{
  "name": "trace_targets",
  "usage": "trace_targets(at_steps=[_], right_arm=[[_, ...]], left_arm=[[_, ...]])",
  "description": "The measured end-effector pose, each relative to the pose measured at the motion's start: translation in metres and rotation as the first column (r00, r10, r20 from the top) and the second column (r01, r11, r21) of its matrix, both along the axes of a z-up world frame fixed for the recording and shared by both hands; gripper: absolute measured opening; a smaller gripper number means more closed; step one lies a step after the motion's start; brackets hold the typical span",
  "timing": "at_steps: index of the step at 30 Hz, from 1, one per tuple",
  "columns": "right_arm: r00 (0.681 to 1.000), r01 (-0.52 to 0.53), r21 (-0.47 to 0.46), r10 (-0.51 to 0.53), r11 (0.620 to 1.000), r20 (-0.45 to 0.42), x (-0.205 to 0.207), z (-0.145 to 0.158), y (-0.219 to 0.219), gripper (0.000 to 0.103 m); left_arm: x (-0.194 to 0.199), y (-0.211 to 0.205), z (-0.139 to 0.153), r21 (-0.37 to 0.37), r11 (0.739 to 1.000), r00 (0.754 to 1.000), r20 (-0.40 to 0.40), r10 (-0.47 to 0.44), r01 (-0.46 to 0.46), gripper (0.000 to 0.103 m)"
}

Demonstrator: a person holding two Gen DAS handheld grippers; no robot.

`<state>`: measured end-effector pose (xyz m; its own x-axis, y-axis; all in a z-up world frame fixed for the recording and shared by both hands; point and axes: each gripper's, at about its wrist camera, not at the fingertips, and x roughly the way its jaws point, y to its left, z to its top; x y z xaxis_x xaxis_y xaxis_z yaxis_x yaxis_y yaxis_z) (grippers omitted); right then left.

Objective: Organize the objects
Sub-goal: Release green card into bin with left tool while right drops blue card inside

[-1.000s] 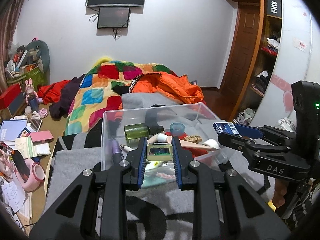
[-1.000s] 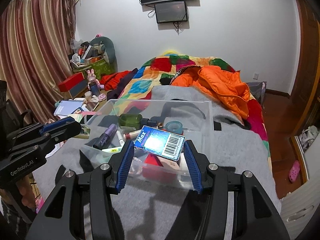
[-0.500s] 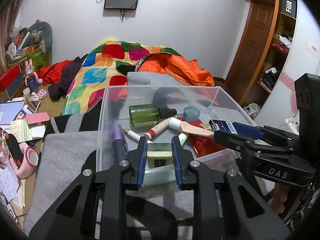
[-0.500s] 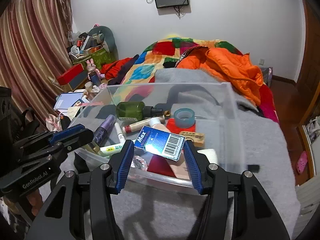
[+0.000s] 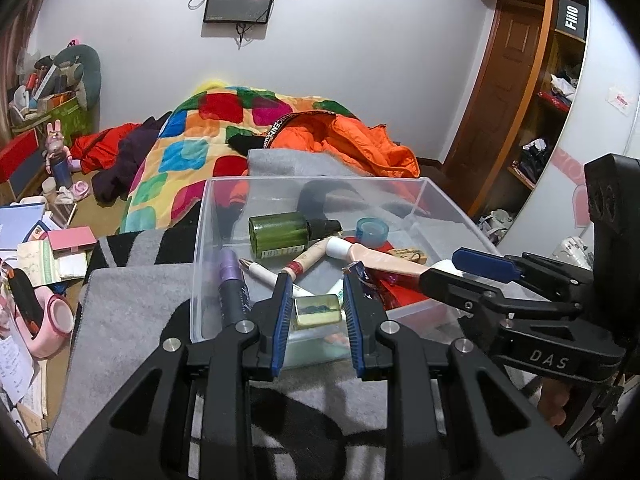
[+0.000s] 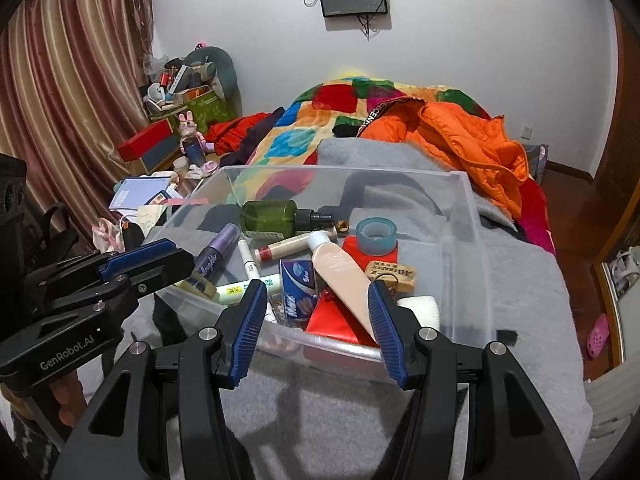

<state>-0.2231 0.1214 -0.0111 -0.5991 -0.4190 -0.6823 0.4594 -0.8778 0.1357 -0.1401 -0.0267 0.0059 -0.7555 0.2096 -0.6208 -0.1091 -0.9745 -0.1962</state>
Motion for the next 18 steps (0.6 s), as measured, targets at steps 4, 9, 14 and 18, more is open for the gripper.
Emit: trace_targets(at_steps=[4, 9, 14, 18], right_arm=[[1.0, -0.003, -0.003, 0.003, 1.0, -0.018, 0.009, 0.006, 0.005, 0.049], [0.998, 0.002, -0.018, -0.003, 1.0, -0.058, 0.026, 0.014, 0.013, 0.059], [0.993, 0.013, -0.022, -0.015, 1.0, -0.113, 0.043, 0.022, 0.019, 0.07], [0.991, 0.022, -0.014, -0.024, 1.0, -0.133, 0.051, 0.023, 0.024, 0.079]], left_arm=[[0.008, 0.001, 0.005, 0.003, 1.0, 1.0, -0.013, -0.005, 0.005, 0.024], [0.021, 0.003, 0.008, -0.002, 1.0, 1.0, -0.022, -0.014, 0.014, 0.034], [0.034, 0.008, 0.009, -0.023, 1.0, 0.999, -0.041, -0.002, 0.001, 0.05], [0.045, 0.008, 0.01, -0.019, 1.0, 0.998, -0.056, 0.013, -0.014, 0.065]])
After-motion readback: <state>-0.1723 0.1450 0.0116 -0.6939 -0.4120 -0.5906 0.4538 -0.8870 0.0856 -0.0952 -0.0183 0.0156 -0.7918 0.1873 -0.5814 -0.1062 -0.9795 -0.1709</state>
